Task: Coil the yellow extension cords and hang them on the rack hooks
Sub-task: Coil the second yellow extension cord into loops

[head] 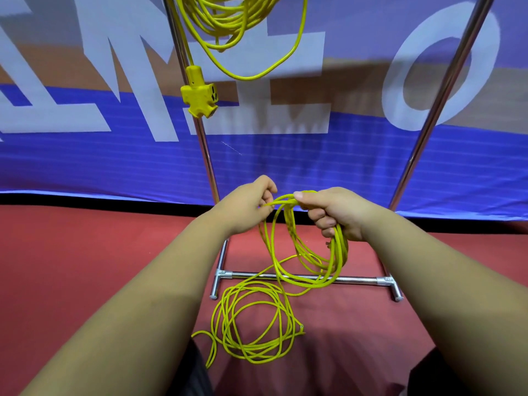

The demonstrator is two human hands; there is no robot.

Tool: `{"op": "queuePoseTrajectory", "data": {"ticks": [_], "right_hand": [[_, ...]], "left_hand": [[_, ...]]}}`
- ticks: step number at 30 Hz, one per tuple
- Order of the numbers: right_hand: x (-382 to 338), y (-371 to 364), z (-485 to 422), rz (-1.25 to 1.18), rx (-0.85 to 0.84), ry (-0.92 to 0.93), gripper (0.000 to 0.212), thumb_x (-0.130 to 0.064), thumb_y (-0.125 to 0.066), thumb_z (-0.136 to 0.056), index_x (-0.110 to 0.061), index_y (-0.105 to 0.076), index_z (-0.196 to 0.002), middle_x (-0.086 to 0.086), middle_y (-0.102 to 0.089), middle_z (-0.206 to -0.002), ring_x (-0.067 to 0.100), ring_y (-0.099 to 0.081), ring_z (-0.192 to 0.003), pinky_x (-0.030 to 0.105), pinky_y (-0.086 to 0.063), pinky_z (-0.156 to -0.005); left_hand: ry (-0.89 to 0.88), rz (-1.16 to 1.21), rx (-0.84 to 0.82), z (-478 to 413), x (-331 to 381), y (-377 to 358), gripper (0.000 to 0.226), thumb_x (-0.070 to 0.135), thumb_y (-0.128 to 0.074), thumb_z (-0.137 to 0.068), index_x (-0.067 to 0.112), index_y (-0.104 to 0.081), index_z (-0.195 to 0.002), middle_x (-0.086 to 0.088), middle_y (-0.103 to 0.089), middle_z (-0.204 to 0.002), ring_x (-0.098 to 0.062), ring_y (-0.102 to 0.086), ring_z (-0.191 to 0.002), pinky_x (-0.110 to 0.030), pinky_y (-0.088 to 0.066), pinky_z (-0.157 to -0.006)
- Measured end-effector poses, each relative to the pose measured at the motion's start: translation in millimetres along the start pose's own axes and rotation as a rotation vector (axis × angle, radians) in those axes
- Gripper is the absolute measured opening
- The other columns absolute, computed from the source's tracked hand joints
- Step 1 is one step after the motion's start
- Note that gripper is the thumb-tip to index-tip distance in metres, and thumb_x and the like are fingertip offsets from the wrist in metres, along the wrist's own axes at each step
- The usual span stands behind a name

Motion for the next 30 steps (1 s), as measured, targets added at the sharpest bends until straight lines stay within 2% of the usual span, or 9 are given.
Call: {"op": "queuePoseTrajectory", "data": {"ticks": [2, 5, 11, 15, 20, 23, 27, 30], "right_hand": [[-1.2, -3.0, 0.0, 0.031, -0.026, -0.007, 0.025, -0.037, -0.075, -0.096, -0.025, -0.066, -0.076, -0.005, -0.025, -0.063, 0.011, -0.016, -0.048, 0.026, -0.017, -0.047], [-0.1, -4.1, -0.2, 0.059, -0.040, -0.033, 0.015, -0.032, -0.074, -0.097, -0.022, -0.067, -0.089, -0.005, -0.026, -0.062, 0.010, -0.016, -0.046, 0.023, -0.019, -0.041], [-9.8, 8.0, -0.3, 0.031, 0.012, 0.045, 0.016, -0.029, -0.068, -0.101, -0.013, -0.065, -0.099, -0.006, -0.027, -0.057, 0.009, -0.018, -0.041, 0.023, -0.021, -0.040], [-16.5, 31.0, 2.6, -0.165, 0.073, 0.095, 0.019, -0.029, -0.062, -0.103, -0.013, -0.066, -0.095, -0.010, -0.025, -0.054, 0.006, -0.019, -0.037, 0.022, -0.018, -0.038], [-20.8, 52.4, -0.2, -0.381, 0.223, 0.181, 0.021, -0.027, -0.060, -0.105, -0.011, -0.066, -0.093, -0.011, -0.029, -0.052, 0.003, -0.021, -0.035, 0.020, -0.022, -0.034], [-18.4, 53.7, -4.1, -0.426, 0.291, 0.213, 0.021, -0.027, -0.061, -0.105, -0.011, -0.067, -0.092, -0.010, -0.029, -0.052, 0.004, -0.022, -0.036, 0.021, -0.022, -0.035], [-21.6, 58.6, -6.6, -0.568, 0.309, 0.240, 0.021, -0.027, -0.059, -0.105, -0.011, -0.065, -0.092, -0.012, -0.031, -0.051, 0.004, -0.023, -0.035, 0.021, -0.024, -0.033], [-26.7, 69.6, 0.9, -0.727, 0.346, 0.294, 0.021, -0.025, -0.057, -0.105, -0.011, -0.063, -0.090, -0.011, -0.030, -0.048, 0.005, -0.025, -0.034, 0.020, -0.025, -0.034]], "left_hand": [[0.022, -0.052, -0.033, -0.6, -6.4, -6.1, 0.033, 0.011, -0.062, -0.094, 0.022, -0.049, -0.123, 0.008, -0.063, -0.098, -0.010, -0.060, -0.083, -0.027, -0.046, -0.073], [0.084, -0.048, -0.005, -4.7, -19.3, -0.2, 0.039, 0.008, -0.059, -0.090, 0.024, -0.047, -0.123, 0.009, -0.063, -0.094, -0.011, -0.061, -0.082, -0.032, -0.050, -0.073], [0.196, -0.104, 0.004, -4.7, -51.9, 1.2, 0.031, 0.010, -0.060, -0.088, 0.025, -0.049, -0.113, 0.006, -0.063, -0.091, -0.018, -0.062, -0.081, -0.045, -0.056, -0.076], [0.317, -0.149, 0.048, -3.8, -73.9, 6.3, 0.031, 0.013, -0.059, -0.090, 0.023, -0.049, -0.117, 0.001, -0.063, -0.092, -0.024, -0.064, -0.080, -0.043, -0.056, -0.069], [0.400, -0.170, 0.118, -4.9, -87.6, 13.5, 0.025, 0.018, -0.061, -0.093, 0.020, -0.054, -0.117, 0.000, -0.062, -0.093, -0.022, -0.064, -0.080, -0.037, -0.052, -0.069], [0.425, -0.240, 0.056, -6.1, -87.5, 3.3, 0.022, 0.017, -0.062, -0.091, 0.023, -0.054, -0.111, 0.000, -0.062, -0.087, -0.022, -0.064, -0.074, -0.035, -0.051, -0.063], [0.440, -0.428, -0.041, -2.0, -91.7, -10.8, 0.015, 0.019, -0.061, -0.090, 0.022, -0.055, -0.104, -0.003, -0.064, -0.092, -0.028, -0.063, -0.081, -0.040, -0.052, -0.066], [0.505, -0.515, -0.050, 3.9, -102.3, -7.7, 0.011, 0.021, -0.061, -0.091, 0.024, -0.056, -0.100, -0.002, -0.062, -0.093, -0.029, -0.062, -0.084, -0.041, -0.052, -0.071]]}}
Point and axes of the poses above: each hand's wrist, its own z-axis away from the middle knuckle, its own y-axis out of the back of the hand, x = y × z, the point moved 7 cm from there along -z, towards the middle knuckle
